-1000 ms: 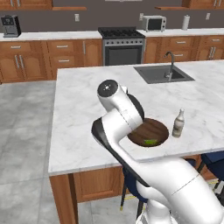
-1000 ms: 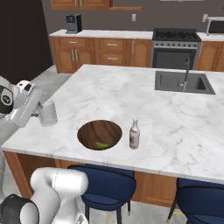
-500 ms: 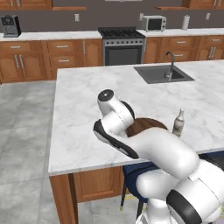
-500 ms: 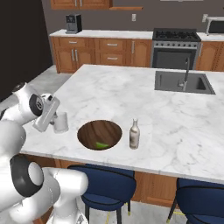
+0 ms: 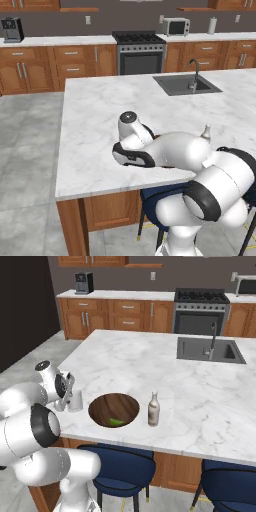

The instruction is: There is a bowl on the dining counter. Grab a lemon wedge from the fridge and place it in the bowl. Then get the liquor bottle and glass cup from the cabinet and place them next to the bowl.

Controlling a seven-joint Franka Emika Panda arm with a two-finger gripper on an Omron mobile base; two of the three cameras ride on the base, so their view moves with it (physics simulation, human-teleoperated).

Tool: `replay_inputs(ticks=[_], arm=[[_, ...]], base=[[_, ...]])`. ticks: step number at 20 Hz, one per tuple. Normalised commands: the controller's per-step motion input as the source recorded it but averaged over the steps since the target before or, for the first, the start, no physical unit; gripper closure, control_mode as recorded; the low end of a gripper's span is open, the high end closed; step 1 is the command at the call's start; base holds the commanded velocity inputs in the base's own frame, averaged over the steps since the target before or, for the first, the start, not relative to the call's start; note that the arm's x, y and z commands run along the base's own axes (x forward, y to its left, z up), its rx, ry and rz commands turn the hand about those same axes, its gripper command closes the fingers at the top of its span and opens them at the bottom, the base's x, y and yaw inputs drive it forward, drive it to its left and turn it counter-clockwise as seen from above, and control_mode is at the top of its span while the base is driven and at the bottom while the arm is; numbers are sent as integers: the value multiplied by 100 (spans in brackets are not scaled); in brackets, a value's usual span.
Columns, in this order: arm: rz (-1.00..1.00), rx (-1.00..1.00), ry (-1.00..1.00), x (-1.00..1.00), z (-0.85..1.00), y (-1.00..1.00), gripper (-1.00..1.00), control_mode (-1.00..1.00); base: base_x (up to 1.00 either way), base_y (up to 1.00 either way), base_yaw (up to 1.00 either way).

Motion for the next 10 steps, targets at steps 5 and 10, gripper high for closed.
replay_inputs(ticks=[5,10], arm=[[1,8,-5,14,-43,0,100,-100],[-1,8,-15,0,-30,0,100,-100]], base=[[0,0,0],[0,0,0]])
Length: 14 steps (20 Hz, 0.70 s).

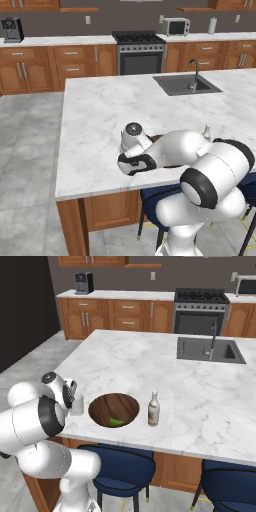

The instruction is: There is a bowl on the dining counter. Grab a lemon wedge from the fridge and place it in the bowl. Then get the liquor bottle and glass cup from the cabinet and place them next to the bowl.

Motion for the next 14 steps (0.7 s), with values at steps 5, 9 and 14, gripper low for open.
replay_inputs(ticks=[5,9,14], arm=[[-8,6,-9,8,-12,1,-100,-100],[-10,3,-1,18,5,7,-100,-100],[-8,0,0,4,69,17,-100,-100]], base=[[0,0,0],[0,0,0],[0,0,0]])
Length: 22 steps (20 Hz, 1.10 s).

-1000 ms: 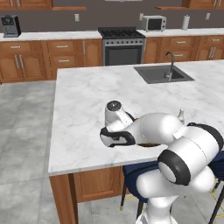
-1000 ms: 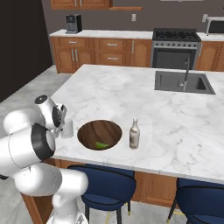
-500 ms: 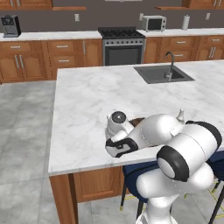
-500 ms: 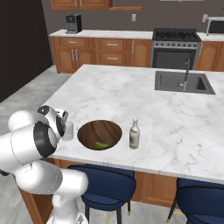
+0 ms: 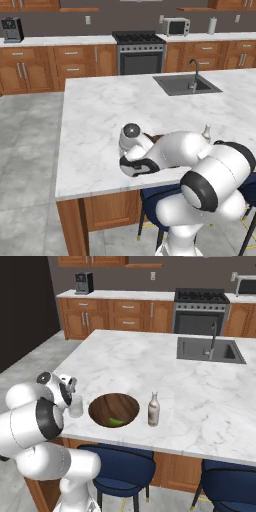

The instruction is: There is a bowl on the dining counter. Grab a lemon wedge from the fridge and place it in the bowl. Then get the liquor bottle and glass cup from the cabinet and place them next to the bowl.

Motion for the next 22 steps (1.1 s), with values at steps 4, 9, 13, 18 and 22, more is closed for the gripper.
replay_inputs(ticks=[4,9,13,18,22], arm=[[-7,0,0,-20,100,4,-100,-100],[-11,0,2,-41,100,1,-100,-100],[-17,0,1,-62,100,-14,-100,-100],[-21,5,0,-56,99,-75,-100,-100],[-20,10,0,-49,74,-99,-100,-100]], base=[[0,0,0],[0,0,0],[0,0,0],[0,0,0],[0,0,0]])
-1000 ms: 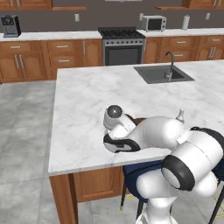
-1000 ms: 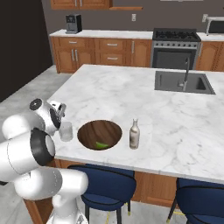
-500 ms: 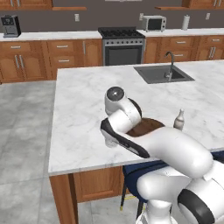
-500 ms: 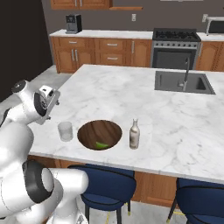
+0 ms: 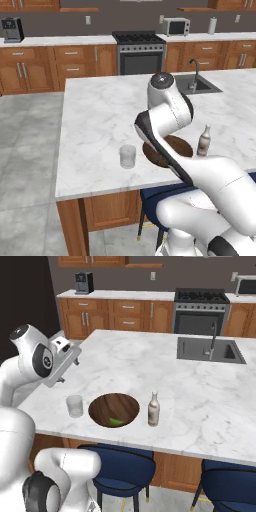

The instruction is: There is a bowl on the dining counter. Grab a lemon wedge from the fridge and place it in the bowl. Then get the liquor bottle and glass cup from the cabinet and place them next to the bowl.

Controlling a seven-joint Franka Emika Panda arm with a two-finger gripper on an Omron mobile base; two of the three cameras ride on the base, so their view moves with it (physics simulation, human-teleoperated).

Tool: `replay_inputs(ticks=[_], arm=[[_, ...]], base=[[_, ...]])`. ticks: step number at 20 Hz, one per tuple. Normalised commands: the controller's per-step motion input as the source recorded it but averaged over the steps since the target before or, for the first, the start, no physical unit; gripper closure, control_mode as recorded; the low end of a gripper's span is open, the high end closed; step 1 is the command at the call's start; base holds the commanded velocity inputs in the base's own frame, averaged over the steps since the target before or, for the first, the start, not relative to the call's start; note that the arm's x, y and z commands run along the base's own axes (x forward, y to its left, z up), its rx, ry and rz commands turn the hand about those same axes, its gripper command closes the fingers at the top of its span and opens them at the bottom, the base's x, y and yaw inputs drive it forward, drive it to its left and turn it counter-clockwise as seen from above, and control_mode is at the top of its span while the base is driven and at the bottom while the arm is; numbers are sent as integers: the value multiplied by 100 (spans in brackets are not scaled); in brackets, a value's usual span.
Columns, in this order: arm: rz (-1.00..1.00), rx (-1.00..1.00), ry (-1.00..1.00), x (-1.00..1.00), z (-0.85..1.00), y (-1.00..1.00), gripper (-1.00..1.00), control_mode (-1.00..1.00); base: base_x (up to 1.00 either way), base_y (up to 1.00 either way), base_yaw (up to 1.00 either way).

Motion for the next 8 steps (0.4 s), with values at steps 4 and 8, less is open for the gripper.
replay_inputs(ticks=[4,8], arm=[[-20,11,2,-55,54,-100,-100,-100],[-21,10,6,-57,39,-100,-100,-100]], base=[[0,0,0],[0,0,0]])
